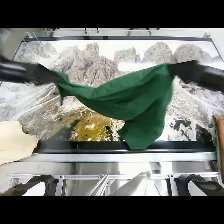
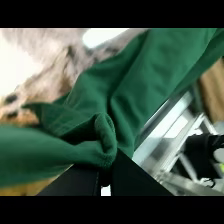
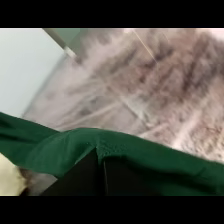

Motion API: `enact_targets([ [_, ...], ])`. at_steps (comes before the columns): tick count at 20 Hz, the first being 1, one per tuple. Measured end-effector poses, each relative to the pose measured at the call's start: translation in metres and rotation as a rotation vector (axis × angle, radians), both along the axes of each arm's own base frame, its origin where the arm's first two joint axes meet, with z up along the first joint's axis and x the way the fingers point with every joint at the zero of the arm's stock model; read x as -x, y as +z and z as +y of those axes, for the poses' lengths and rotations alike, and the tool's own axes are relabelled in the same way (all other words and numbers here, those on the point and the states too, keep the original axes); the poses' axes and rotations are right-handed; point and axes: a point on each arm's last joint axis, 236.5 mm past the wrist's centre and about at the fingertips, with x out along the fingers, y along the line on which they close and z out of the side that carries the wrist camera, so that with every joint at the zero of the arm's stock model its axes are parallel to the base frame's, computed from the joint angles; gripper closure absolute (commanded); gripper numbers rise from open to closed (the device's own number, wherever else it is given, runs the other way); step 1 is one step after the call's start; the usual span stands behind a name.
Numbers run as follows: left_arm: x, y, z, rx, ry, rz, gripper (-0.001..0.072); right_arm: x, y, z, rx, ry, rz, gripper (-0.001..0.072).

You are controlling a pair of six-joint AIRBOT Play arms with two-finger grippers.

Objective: Fold the shirts.

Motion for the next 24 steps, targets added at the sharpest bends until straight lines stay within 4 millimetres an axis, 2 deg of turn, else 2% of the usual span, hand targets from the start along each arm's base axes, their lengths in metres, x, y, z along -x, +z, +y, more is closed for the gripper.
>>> enact_targets([
  [1, -0.008, -0.029, 0.005, -0.031, 0.012, 0.057, 0.0632, -0.018, -0.028, -0.001, 0.016, -0.02, 0.059, 0.0195],
  [2, -0.015, -0.054, 0.011, -0.053, 0.03, 0.107, 0.0421, -0.033, -0.055, -0.004, 0.034, -0.039, 0.11, 0.0078],
  [3, -0.024, -0.079, 0.019, -0.069, 0.055, 0.155, 0.0369, -0.046, -0.081, -0.007, 0.05, -0.055, 0.16, 0.0077],
  [5, -0.04, -0.117, 0.04, -0.092, 0.106, 0.229, 0.0369, -0.062, -0.12, -0.016, 0.067, -0.071, 0.238, 0.0077],
  [6, -0.047, -0.13, 0.051, -0.092, 0.125, 0.261, 0.0369, -0.067, -0.136, -0.023, 0.072, -0.081, 0.272, 0.0078],
  [8, -0.058, -0.149, 0.077, -0.087, 0.173, 0.325, 0.0369, -0.068, -0.154, -0.04, 0.071, -0.087, 0.325, 0.0078],
  [11, -0.063, -0.167, 0.116, -0.054, 0.25, 0.44, 0.037, -0.047, -0.177, -0.072, 0.058, -0.066, 0.453, 0.0078],
  [14, -0.052, -0.186, 0.143, -0.019, 0.296, 0.545, 0.037, -0.003, -0.211, -0.104, 0.053, -0.06, 0.649, 0.0078],
  [16, -0.037, -0.202, 0.142, 0.005, 0.29, 0.61, 0.037, 0.03, -0.234, -0.115, 0.028, -0.071, 0.77, 0.0078],
  [19, -0.018, -0.228, 0.124, 0.011, 0.255, 0.661, 0.037, 0.068, -0.265, -0.114, -0.006, -0.089, 0.898, 0.0078],
  [22, -0.017, -0.249, 0.099, -0.009, 0.228, 0.637, 0.037, 0.088, -0.288, -0.104, -0.004, -0.106, 0.96, 0.0078],
  [24, -0.021, -0.255, 0.08, -0.025, 0.2, 0.598, 0.037, 0.091, -0.294, -0.09, -0.008, -0.092, 0.974, 0.0079],
])
